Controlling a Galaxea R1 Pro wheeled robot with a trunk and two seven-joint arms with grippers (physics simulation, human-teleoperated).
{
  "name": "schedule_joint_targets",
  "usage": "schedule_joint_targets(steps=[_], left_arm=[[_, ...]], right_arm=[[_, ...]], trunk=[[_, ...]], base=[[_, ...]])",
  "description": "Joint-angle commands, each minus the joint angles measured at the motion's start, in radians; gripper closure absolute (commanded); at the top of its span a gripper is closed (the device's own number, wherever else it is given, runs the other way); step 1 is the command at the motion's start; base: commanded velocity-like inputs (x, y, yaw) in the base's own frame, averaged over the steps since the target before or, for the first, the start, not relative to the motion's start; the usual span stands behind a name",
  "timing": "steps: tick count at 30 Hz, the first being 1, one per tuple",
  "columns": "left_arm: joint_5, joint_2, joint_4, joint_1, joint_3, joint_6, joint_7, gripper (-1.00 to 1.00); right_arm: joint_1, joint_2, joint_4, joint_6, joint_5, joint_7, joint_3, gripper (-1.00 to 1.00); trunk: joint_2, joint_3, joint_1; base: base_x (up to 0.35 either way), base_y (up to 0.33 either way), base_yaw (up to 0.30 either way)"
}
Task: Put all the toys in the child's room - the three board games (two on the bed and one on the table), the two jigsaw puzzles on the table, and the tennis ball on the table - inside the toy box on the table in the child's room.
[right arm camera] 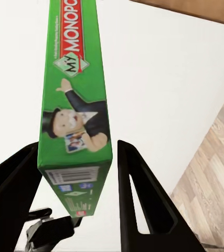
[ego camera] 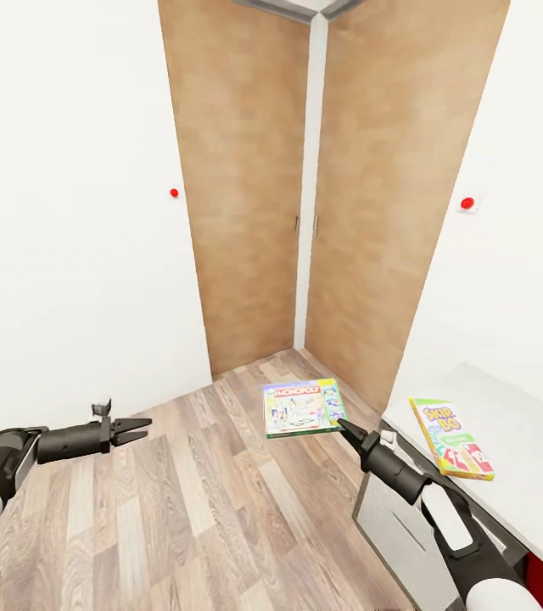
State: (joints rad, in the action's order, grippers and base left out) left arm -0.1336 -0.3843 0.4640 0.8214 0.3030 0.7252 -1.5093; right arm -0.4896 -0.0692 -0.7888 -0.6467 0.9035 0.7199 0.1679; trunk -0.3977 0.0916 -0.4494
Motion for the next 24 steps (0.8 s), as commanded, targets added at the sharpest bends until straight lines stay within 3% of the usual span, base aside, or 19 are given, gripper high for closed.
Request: schedule_joint_targets(steps=[1, 24], left_arm=[[-0.010, 0.001, 0.001, 0.001, 0.006, 0.011, -0.008, -1.00], [-0.009, -0.001, 0.001, 0.001, 0.008, 0.009, -0.013, -1.00]], right_arm=[[-0.001, 0.000, 0.000, -0.008, 0.008, 0.001, 0.002, 1.00], [-0.001, 0.000, 0.000, -0.007, 0.008, 0.001, 0.004, 1.00]], trunk=[[-0.002, 0.002, -0.001], [-0.002, 0.002, -0.001]], base=[[0.000, 0.000, -0.279], [0.000, 0.000, -0.280]])
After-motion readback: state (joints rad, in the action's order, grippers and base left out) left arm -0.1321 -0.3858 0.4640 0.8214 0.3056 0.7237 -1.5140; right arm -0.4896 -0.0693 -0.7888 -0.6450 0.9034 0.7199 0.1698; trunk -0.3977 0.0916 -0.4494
